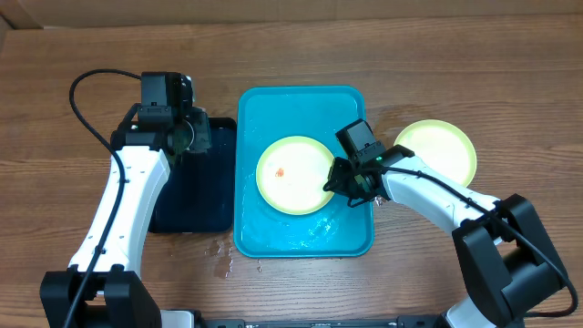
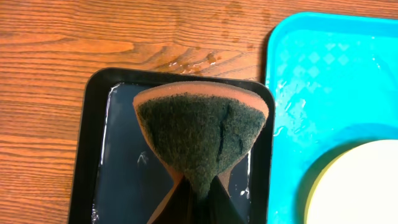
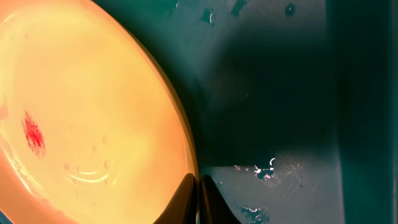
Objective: Clean dirty plates on tray and stack at the side
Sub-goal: 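Carry the sponge onto the yellow plate held by the right gripper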
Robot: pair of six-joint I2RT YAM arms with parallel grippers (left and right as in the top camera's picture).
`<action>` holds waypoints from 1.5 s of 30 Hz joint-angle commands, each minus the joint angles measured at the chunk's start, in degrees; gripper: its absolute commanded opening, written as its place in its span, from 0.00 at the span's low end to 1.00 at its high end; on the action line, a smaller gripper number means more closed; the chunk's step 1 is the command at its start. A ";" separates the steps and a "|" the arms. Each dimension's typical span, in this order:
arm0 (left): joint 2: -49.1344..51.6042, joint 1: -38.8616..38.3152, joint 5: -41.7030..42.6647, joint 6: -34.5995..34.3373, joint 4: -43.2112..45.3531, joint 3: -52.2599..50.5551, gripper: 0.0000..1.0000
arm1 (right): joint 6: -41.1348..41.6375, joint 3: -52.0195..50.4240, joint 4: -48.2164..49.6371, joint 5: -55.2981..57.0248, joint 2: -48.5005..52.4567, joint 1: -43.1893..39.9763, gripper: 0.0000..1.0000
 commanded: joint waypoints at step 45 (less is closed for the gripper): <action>8.44 -16.83 14.53 -8.50 -0.55 0.39 0.04 | 1.70 -0.37 3.63 1.11 0.28 2.86 0.13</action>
